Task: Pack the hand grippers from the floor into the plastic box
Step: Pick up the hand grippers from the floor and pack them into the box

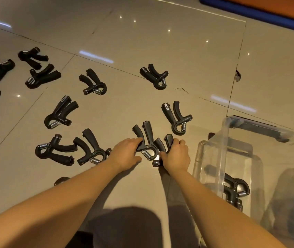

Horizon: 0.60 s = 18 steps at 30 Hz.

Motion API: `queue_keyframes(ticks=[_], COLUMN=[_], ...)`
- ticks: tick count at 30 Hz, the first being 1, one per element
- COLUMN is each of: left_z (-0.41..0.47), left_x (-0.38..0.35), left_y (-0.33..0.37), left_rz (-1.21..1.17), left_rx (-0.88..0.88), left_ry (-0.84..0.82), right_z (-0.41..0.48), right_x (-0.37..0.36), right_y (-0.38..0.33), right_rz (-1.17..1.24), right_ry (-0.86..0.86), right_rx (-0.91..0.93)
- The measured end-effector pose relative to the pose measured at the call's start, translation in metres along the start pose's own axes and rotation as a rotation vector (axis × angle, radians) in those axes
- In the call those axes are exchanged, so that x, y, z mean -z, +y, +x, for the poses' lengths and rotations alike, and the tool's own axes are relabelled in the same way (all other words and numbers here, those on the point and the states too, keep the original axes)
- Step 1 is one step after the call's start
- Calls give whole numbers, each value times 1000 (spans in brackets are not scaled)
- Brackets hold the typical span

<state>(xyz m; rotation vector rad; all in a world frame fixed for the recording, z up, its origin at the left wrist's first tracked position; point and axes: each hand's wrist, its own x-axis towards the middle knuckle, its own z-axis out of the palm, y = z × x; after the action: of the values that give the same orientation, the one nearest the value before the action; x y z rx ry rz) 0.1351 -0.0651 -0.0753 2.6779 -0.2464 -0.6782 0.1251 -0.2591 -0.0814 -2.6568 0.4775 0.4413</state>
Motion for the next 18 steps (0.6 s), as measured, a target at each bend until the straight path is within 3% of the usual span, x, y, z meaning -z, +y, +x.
queue_keyframes(ticks=[7,10,12,18], left_z=[18,34,37,21], left_x=[14,27,29,14], left_y=[-6,-18,-21,-25], left_rz=[110,247,275,196], left_rx=[-114,-201,-194,-170], left_ry=[121,-164,-222,-27], right_z=[8,8,7,1], right_x=[1,1,2,5], right_y=[3,5,7,7], right_rz=[-64,-100,-116,-88], right_ry=[-19,-33,-33,-22], right_rx=[31,34,49,106])
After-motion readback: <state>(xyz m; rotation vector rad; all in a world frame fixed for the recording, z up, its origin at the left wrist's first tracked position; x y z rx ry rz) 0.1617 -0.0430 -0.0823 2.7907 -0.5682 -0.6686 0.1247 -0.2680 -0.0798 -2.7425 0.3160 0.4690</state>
